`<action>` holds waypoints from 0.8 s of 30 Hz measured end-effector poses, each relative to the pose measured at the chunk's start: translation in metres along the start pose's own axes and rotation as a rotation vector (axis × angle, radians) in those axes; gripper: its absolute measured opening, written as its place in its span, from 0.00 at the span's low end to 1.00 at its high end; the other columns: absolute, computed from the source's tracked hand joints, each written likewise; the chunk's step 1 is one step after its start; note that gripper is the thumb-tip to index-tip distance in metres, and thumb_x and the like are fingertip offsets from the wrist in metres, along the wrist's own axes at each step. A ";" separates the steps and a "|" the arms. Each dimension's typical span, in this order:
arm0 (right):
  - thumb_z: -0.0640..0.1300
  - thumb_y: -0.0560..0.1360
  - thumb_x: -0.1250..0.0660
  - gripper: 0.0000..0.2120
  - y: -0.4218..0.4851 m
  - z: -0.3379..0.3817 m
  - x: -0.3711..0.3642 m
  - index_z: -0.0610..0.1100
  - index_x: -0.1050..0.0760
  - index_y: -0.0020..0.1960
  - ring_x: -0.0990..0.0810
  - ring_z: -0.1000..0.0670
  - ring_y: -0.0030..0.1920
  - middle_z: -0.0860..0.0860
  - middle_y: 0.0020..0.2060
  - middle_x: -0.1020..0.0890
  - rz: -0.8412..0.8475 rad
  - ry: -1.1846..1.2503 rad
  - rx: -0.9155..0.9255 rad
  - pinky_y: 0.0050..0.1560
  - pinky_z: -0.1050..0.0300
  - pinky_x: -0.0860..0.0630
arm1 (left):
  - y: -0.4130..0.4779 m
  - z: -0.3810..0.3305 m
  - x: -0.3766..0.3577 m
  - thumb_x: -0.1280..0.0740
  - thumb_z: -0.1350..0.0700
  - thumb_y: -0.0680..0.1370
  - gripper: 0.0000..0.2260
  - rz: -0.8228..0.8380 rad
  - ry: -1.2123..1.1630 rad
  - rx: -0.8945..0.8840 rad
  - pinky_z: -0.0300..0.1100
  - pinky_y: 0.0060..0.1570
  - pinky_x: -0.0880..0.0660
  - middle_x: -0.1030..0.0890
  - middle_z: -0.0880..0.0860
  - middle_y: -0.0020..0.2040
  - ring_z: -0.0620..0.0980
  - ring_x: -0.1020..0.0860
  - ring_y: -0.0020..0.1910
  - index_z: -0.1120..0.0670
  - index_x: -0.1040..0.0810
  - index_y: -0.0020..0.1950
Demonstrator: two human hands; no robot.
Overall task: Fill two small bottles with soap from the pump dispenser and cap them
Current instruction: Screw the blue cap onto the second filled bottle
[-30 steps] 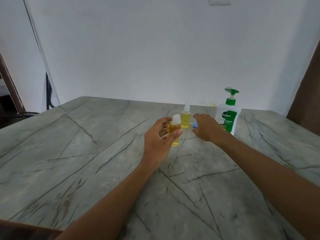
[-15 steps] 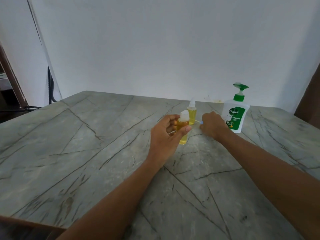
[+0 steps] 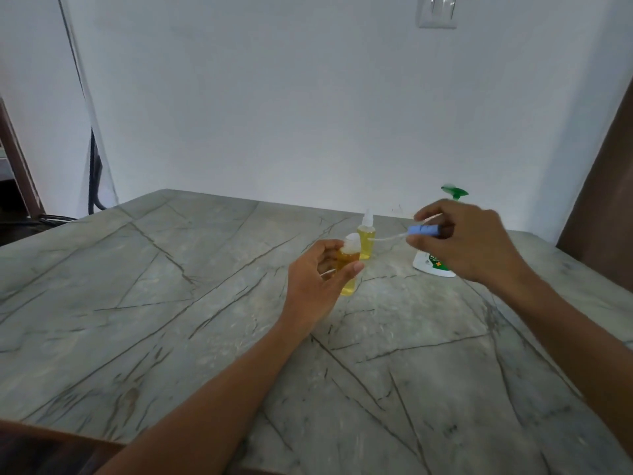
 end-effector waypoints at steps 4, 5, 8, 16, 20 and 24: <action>0.49 0.70 0.26 0.08 -0.005 0.023 0.033 0.51 0.18 0.48 0.19 0.63 0.42 0.59 0.43 0.16 -0.106 0.205 0.057 0.38 0.76 0.29 | 0.000 0.000 0.001 0.22 0.51 0.70 0.18 -0.007 0.017 -0.004 0.31 0.46 0.22 0.19 0.43 0.50 0.37 0.18 0.48 0.48 0.23 0.56; 0.48 0.71 0.27 0.07 -0.006 0.030 0.037 0.50 0.18 0.49 0.19 0.64 0.42 0.60 0.44 0.16 -0.104 0.215 0.082 0.38 0.77 0.30 | 0.000 0.000 0.001 0.22 0.51 0.70 0.18 -0.005 0.031 -0.006 0.30 0.45 0.22 0.19 0.43 0.49 0.35 0.19 0.47 0.47 0.23 0.56; 0.46 0.72 0.28 0.05 -0.004 0.042 0.035 0.51 0.18 0.48 0.21 0.68 0.41 0.63 0.42 0.18 -0.067 0.169 0.151 0.38 0.78 0.32 | 0.000 -0.001 0.000 0.23 0.51 0.70 0.17 -0.001 0.062 -0.018 0.26 0.43 0.25 0.20 0.42 0.48 0.30 0.21 0.45 0.47 0.24 0.55; 0.45 0.72 0.26 0.07 0.004 0.054 0.015 0.50 0.18 0.50 0.20 0.66 0.41 0.57 0.43 0.16 0.008 0.047 0.258 0.42 0.77 0.30 | 0.001 -0.001 -0.001 0.23 0.52 0.71 0.17 0.009 0.083 -0.042 0.26 0.43 0.25 0.20 0.39 0.48 0.30 0.21 0.46 0.48 0.24 0.56; 0.46 0.71 0.26 0.07 0.006 0.062 0.012 0.50 0.18 0.50 0.19 0.59 0.39 0.57 0.41 0.16 0.030 0.021 0.280 0.41 0.77 0.30 | 0.001 0.000 -0.001 0.23 0.52 0.71 0.18 0.013 0.094 -0.059 0.30 0.48 0.22 0.20 0.39 0.48 0.34 0.20 0.47 0.49 0.23 0.57; 0.44 0.71 0.26 0.11 0.009 0.069 0.009 0.50 0.19 0.52 0.19 0.58 0.39 0.59 0.40 0.17 0.078 0.003 0.305 0.41 0.76 0.29 | 0.001 0.001 -0.003 0.23 0.51 0.70 0.19 0.027 0.117 -0.068 0.30 0.49 0.22 0.20 0.40 0.49 0.37 0.20 0.48 0.49 0.23 0.58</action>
Point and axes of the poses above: each hand's wrist, its own y-axis towards the middle knuckle, its own x-axis out of the back of the hand, z = x × y, the point moved 7 cm from there along y, towards the middle knuckle
